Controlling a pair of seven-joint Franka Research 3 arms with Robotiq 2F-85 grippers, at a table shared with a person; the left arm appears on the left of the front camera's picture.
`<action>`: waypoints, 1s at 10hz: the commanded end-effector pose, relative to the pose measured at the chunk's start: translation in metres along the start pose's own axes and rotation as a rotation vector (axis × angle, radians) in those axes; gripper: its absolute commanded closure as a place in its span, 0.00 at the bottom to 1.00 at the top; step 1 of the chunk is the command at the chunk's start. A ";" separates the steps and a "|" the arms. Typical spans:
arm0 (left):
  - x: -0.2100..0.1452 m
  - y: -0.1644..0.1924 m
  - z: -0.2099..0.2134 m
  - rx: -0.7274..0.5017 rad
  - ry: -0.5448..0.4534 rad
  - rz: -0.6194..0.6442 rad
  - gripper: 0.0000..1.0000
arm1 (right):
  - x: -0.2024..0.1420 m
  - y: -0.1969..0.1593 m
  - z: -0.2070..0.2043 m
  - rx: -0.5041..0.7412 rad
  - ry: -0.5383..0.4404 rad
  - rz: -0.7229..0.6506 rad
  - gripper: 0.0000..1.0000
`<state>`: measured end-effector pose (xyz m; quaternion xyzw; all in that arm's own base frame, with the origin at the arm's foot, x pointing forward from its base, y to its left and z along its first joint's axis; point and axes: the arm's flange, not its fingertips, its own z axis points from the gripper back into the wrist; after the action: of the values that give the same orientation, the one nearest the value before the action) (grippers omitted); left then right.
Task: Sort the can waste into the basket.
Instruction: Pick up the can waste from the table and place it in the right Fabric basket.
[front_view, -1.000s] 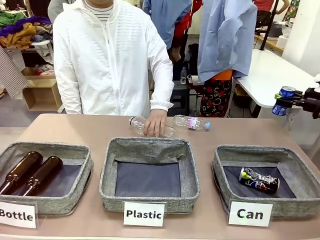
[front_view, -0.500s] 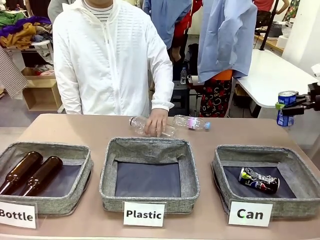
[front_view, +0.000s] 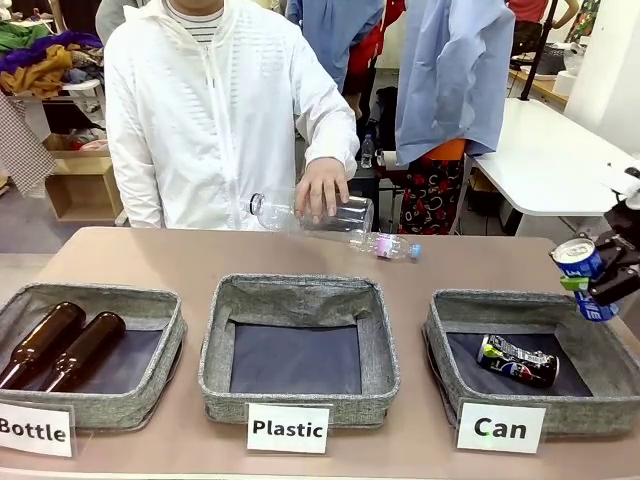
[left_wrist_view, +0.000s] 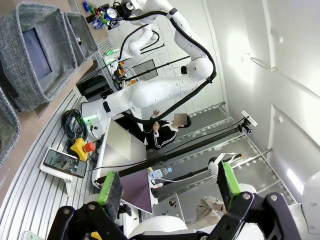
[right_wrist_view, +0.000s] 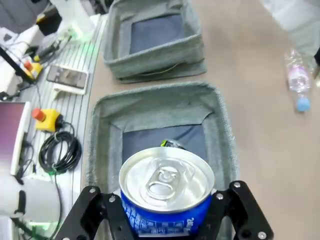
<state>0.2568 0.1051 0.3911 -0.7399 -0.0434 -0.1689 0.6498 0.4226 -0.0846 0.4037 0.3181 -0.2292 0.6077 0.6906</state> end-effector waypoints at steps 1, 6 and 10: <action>-0.001 -0.002 0.000 -0.010 0.003 -0.024 0.00 | -0.006 0.000 0.007 -0.001 0.020 -0.012 1.00; -0.001 -0.002 0.000 -0.010 0.003 -0.024 0.00 | -0.018 0.005 0.013 0.007 0.005 -0.018 0.00; -0.001 -0.002 0.000 -0.010 0.003 -0.024 0.00 | -0.020 0.002 0.010 0.014 -0.007 -0.028 0.00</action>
<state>0.2568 0.1051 0.3911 -0.7398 -0.0435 -0.1690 0.6498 0.4158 -0.1047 0.3950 0.3250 -0.2255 0.5937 0.7008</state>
